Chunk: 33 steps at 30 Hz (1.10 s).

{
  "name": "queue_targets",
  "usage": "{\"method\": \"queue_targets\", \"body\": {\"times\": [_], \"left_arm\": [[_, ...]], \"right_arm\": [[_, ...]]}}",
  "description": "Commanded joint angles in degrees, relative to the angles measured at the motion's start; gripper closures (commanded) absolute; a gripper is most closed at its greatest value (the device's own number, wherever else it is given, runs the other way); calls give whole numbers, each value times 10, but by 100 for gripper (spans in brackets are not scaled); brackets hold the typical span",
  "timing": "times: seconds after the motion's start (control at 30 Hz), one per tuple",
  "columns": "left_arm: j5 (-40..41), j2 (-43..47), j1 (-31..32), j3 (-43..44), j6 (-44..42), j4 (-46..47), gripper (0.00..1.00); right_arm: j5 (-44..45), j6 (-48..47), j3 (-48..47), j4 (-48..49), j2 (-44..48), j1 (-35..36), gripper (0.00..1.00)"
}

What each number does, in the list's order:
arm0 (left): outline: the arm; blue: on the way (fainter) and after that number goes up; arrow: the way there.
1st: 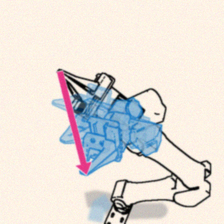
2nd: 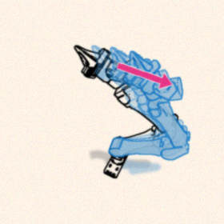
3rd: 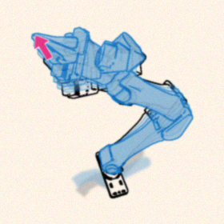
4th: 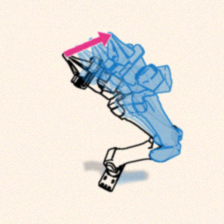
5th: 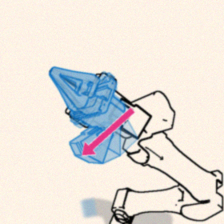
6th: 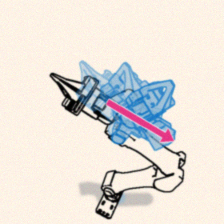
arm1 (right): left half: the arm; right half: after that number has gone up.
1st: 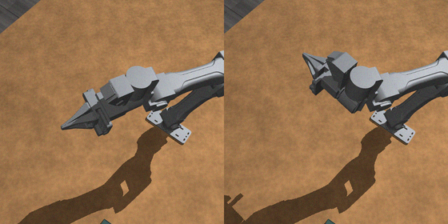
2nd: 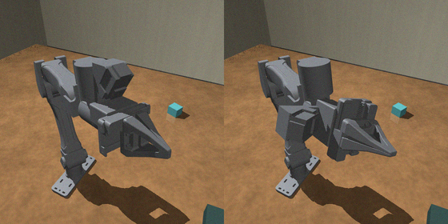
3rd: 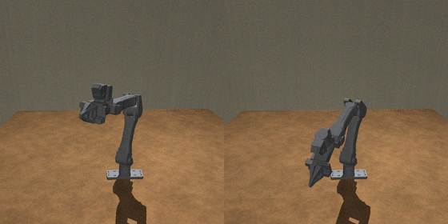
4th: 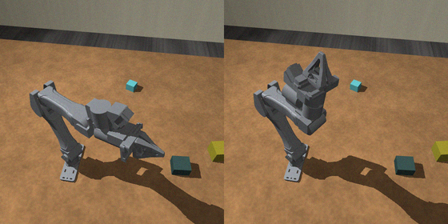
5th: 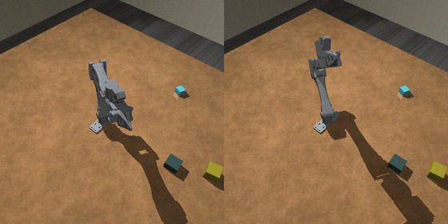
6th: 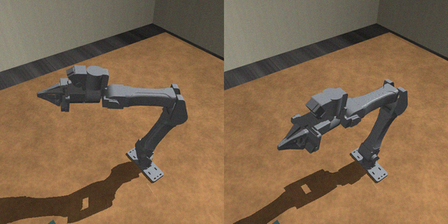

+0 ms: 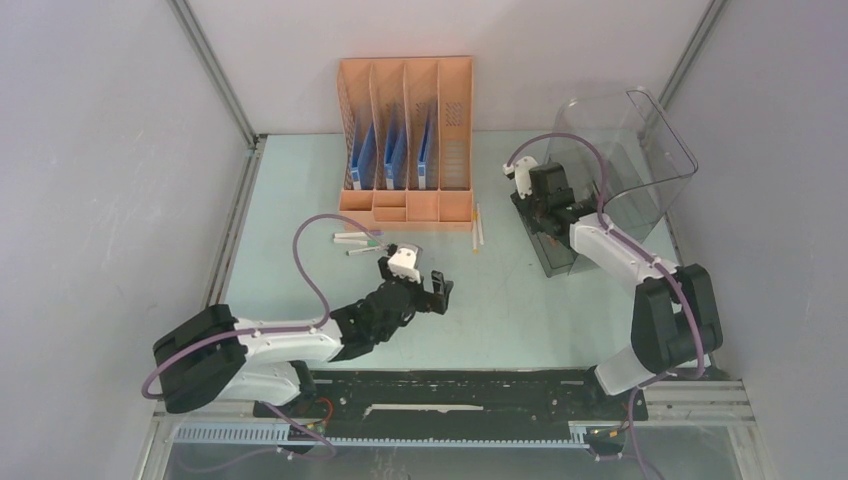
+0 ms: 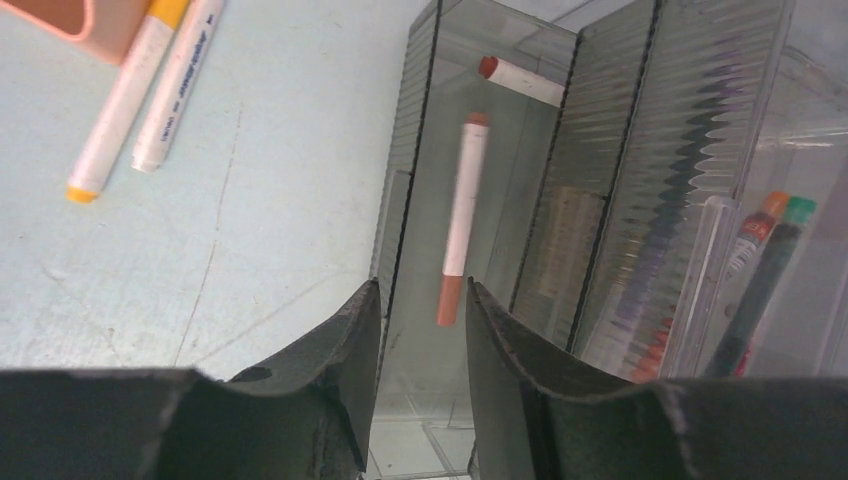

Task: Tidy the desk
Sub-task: Place the stationery in the drawer, then pick up the stationery from the center of the board.

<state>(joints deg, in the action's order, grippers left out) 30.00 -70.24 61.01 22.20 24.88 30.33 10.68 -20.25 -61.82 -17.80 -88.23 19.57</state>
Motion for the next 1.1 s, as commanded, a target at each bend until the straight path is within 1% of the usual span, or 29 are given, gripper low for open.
{"method": "queue_targets", "body": {"times": [0.0, 0.13, 0.23, 0.33, 0.43, 0.53, 0.7, 0.83, 1.07], "left_arm": [[8, -36, -3, 63, 17, -35, 1], [2, -89, -11, 122, 37, -81, 2], [-2, -137, -20, 180, 55, -142, 4], [-8, -189, -27, 241, 68, -199, 7], [-22, -237, -33, 300, 72, -241, 12], [-33, -277, -38, 344, 73, -267, 14], [-29, -333, -47, 410, 73, -313, 19], [-32, -376, -59, 465, 74, -357, 26], [-38, -413, -78, 513, 74, -374, 34]], "right_arm": [[-49, 3, -26, -24, 35, -2, 55], [-116, -14, -39, -67, 50, -2, 53], [-167, -34, -41, -91, 63, -2, 51], [-191, -42, -41, -100, 70, -2, 49], [-196, -44, -41, -102, 71, -1, 49], [-198, -45, -41, -103, 72, -1, 49], [-193, -46, -41, -102, 74, -1, 48], [-189, -45, -41, -101, 74, -2, 48], [-186, -45, -41, -100, 75, -3, 48]]}}
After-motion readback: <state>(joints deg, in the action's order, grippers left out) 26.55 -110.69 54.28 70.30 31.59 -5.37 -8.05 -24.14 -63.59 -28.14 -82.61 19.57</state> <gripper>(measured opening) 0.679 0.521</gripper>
